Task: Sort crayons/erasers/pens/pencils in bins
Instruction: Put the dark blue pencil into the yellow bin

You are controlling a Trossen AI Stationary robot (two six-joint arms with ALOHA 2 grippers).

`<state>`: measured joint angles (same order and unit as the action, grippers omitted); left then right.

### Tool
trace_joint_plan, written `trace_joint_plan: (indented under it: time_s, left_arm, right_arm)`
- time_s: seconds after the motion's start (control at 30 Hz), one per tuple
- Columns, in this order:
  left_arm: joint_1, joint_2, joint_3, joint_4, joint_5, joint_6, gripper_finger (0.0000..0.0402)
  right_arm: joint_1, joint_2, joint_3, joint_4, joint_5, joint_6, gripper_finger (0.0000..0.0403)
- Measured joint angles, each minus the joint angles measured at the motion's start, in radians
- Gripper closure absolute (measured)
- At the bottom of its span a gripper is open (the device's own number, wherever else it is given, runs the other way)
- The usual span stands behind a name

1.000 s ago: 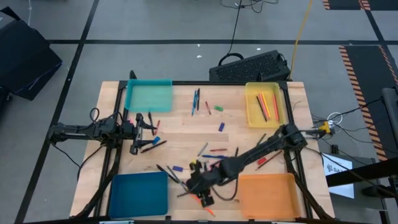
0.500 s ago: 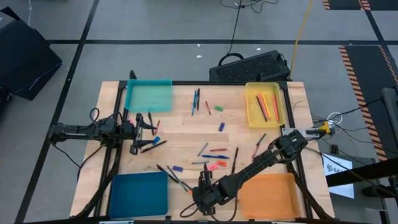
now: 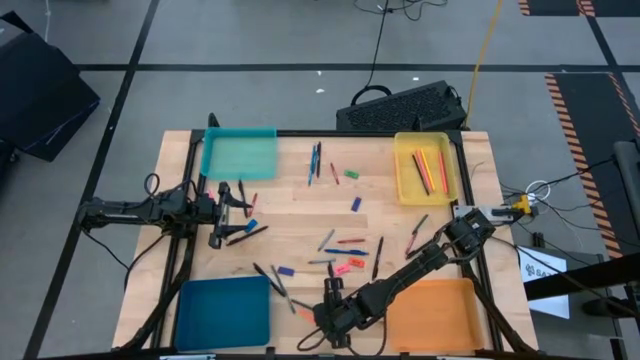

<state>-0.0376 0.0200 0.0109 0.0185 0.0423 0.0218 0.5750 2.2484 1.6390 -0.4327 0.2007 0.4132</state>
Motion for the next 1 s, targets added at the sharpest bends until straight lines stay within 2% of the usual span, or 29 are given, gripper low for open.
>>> trace_joint_plan:
  time_s: [0.27,0.67,0.87,1.0]
  left_arm:
    - [0.0,0.0,0.0,0.0,0.0,0.0,0.0123]
    - [0.0,0.0,0.0,0.0,0.0,0.0,0.0123]
    - [0.0,0.0,0.0,0.0,0.0,0.0,0.0123]
    - [0.0,0.0,0.0,0.0,0.0,0.0,0.0123]
  right_arm:
    - [-0.007,-0.008,-0.016,-0.02,-0.013,-0.017,0.0276]
    - [-0.019,-0.009,-0.091,-0.041,0.013,-0.037,0.0384]
    - [-0.053,-0.02,-0.095,-0.047,0.031,-0.041,0.0385]
    - [-0.096,-0.084,-0.099,-0.057,0.077,-0.06,0.0384]
